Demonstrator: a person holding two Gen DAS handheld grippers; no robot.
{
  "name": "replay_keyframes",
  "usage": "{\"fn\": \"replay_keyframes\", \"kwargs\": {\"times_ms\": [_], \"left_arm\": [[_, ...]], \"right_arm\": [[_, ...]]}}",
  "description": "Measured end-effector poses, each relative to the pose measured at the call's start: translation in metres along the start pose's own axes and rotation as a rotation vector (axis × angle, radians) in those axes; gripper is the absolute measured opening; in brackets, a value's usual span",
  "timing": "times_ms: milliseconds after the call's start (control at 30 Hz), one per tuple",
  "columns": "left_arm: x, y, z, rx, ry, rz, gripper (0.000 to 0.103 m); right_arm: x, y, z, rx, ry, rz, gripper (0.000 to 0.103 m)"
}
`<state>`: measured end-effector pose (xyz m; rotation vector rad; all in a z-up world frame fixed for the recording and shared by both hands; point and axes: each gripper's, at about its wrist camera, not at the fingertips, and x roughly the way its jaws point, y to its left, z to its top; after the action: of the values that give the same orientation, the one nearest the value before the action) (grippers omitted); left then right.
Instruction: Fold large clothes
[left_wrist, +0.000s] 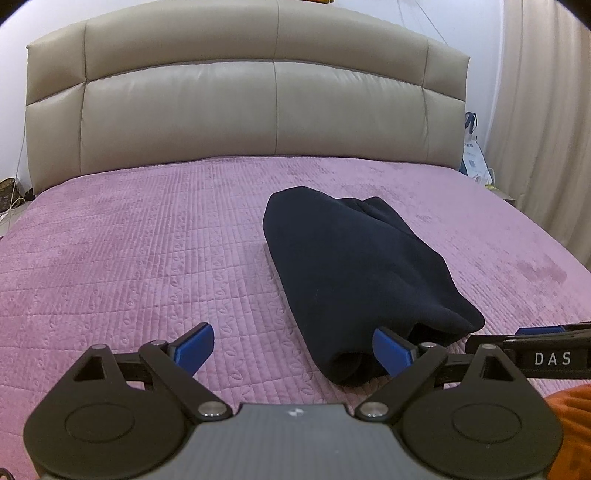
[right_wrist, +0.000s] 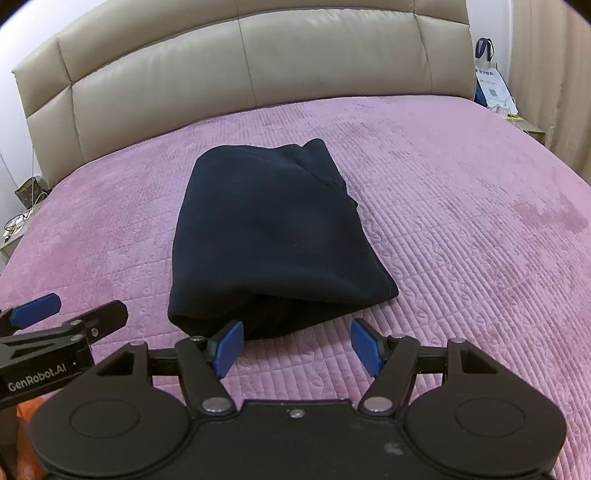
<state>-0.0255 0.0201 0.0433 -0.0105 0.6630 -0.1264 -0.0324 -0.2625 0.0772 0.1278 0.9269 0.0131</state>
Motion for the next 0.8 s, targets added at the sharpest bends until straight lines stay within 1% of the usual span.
{"fn": "replay_keyframes", "kwargs": {"times_ms": [800], "left_arm": [[0.0008,0.0000,0.0005,0.000,0.020,0.013,0.096]], "right_arm": [[0.0070,-0.0026,-0.0005,0.014,0.037,0.010,0.077]]}}
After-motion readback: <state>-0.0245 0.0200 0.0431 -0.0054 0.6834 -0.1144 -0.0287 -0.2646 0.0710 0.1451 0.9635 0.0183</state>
